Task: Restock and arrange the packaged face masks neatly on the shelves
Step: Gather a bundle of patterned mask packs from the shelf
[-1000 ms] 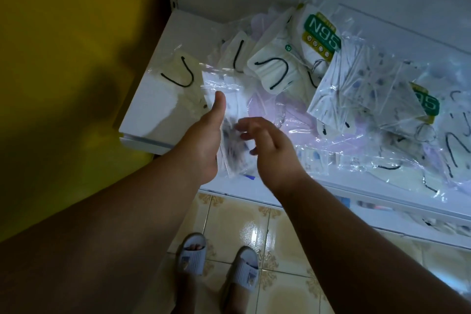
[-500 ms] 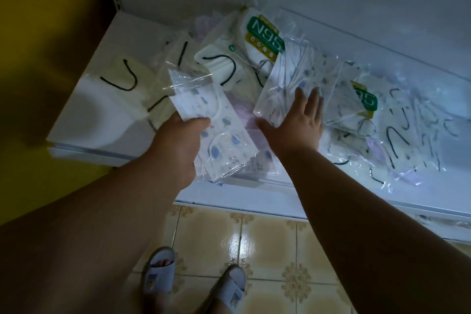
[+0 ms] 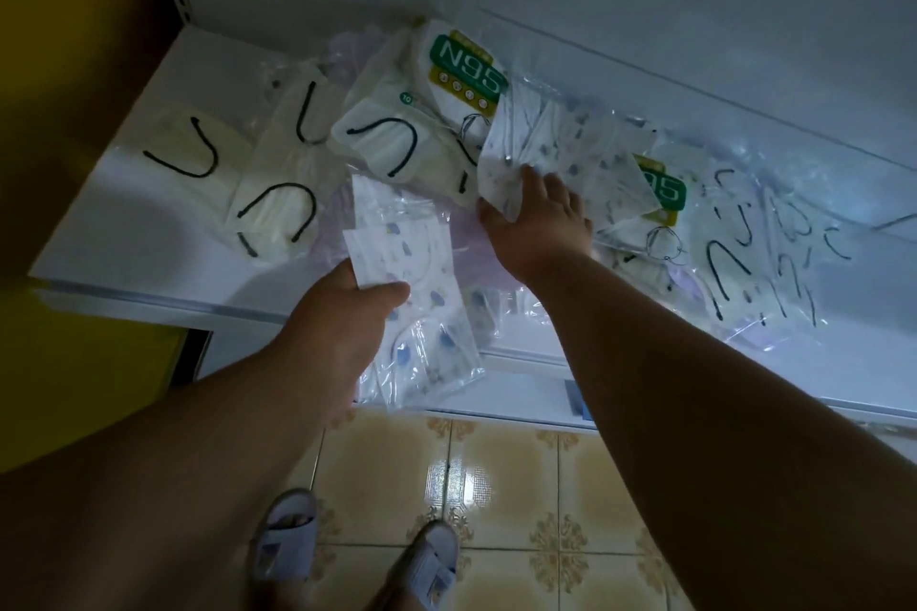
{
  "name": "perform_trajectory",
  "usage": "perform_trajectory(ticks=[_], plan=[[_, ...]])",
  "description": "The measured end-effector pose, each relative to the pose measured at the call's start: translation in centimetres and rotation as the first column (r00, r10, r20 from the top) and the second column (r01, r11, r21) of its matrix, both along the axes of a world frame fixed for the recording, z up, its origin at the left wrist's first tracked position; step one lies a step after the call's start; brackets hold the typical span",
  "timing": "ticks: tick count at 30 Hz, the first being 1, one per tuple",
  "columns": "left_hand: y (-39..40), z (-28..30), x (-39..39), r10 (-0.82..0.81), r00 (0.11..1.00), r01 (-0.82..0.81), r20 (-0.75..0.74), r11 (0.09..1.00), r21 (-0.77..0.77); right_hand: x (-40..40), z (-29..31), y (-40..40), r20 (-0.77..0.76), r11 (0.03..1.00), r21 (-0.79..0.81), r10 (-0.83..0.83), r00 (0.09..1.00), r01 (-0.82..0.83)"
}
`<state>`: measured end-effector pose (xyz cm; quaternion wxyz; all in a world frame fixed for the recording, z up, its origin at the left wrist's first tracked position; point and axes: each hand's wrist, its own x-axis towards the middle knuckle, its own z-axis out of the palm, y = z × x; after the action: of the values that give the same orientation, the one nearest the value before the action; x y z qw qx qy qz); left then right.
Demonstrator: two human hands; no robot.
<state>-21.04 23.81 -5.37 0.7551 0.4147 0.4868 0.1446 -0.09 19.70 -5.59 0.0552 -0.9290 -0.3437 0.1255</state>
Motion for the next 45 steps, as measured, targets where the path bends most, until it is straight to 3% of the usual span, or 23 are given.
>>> perform_trajectory(ticks=[3, 5, 9, 12, 14, 16, 17, 19, 21, 24, 28, 30, 33, 36, 39, 41, 43, 45], plan=[[1.1, 0.7, 1.0, 0.028, 0.999, -0.028, 0.022, 0.999, -0.016, -0.4, 0.2, -0.5, -0.052, 0.996, 0.09, -0.002, 0.999, 0.007], [1.6, 1.1, 1.9, 0.023, 1.0, -0.023, 0.003, 0.999, -0.025, -0.7, 0.7, -0.9, -0.164, 0.962, 0.252, -0.061, 0.985, 0.101], [1.4, 1.6, 3.0, 0.025, 0.999, -0.029, -0.037, 0.995, -0.091, -3.0, 0.9, -2.6, -0.459, 0.769, 0.52, -0.114, 0.881, 0.37], [1.9, 2.3, 3.3, 0.039, 0.996, -0.016, 0.079, 0.963, -0.269, -7.2, 0.2, -4.8, -0.428, 0.813, 0.554, 0.093, 0.899, 0.179], [2.8, 2.6, 3.1, -0.026, 0.985, 0.088, 0.171, 0.927, -0.364, -9.4, -0.1, -5.7, -0.24, 0.8, 0.592, 0.288, 0.927, -0.095], [3.0, 2.6, 2.9, -0.09, 0.979, 0.152, 0.182, 0.919, -0.364, -10.0, -0.4, -6.1, -0.11, 0.748, 0.615, 0.395, 0.912, -0.249], [2.9, 2.3, 3.0, -0.089, 0.986, 0.132, 0.14, 0.929, -0.345, -9.6, -0.4, -6.1, -0.125, 0.736, 0.638, 0.391, 0.912, -0.228], [2.8, 1.2, 3.3, -0.018, 1.0, 0.022, 0.019, 0.976, -0.215, -8.4, 0.2, -5.7, -0.239, 0.751, 0.66, 0.247, 0.939, -0.03], [2.5, 0.4, 3.4, 0.0, 1.0, -0.004, -0.03, 0.993, -0.115, -6.0, 0.6, -5.3, -0.193, 0.803, 0.593, 0.062, 0.979, 0.066], [2.1, -0.2, 3.9, -0.012, 0.999, 0.009, -0.031, 0.998, -0.069, -0.3, 1.0, -4.6, 0.153, 0.956, 0.295, -0.042, 0.987, -0.005], [1.8, -1.0, 4.8, -0.005, 1.0, 0.004, -0.013, 0.996, -0.084, 4.5, 1.7, -4.4, 0.158, 0.985, -0.126, -0.1, 0.982, 0.121], [1.7, -1.4, 5.1, -0.019, 1.0, 0.018, -0.012, 0.996, -0.083, 4.7, 1.6, -4.5, 0.246, 0.976, -0.168, -0.094, 0.965, 0.138], [1.6, -1.4, 5.1, -0.023, 1.0, 0.023, -0.007, 0.995, -0.096, 3.7, 1.5, -4.5, 0.315, 0.988, -0.037, -0.129, 0.94, 0.148], [1.6, -0.9, 4.7, -0.027, 1.0, 0.028, 0.006, 0.995, -0.101, 1.8, 1.8, -5.2, 0.214, 0.966, 0.198, -0.206, 0.955, 0.165], [1.5, -0.2, 4.1, -0.016, 0.998, 0.024, 0.053, 0.987, -0.158, -2.1, 2.9, -5.9, -0.141, 0.856, 0.46, -0.193, 0.971, 0.237], [1.4, 0.1, 3.6, -0.022, 0.997, 0.038, 0.077, 0.977, -0.211, -5.7, 3.7, -6.8, -0.327, 0.853, 0.489, -0.014, 0.945, 0.182], [1.1, 0.8, 3.3, -0.055, 0.995, 0.073, 0.086, 0.972, -0.221, -8.4, 3.4, -7.7, -0.389, 0.884, 0.46, 0.112, 0.914, 0.088], [0.7, 1.4, 3.1, -0.09, 0.994, 0.099, 0.059, 0.979, -0.177, -9.5, 3.0, -8.2, -0.508, 0.858, 0.463, 0.049, 0.86, 0.224]])
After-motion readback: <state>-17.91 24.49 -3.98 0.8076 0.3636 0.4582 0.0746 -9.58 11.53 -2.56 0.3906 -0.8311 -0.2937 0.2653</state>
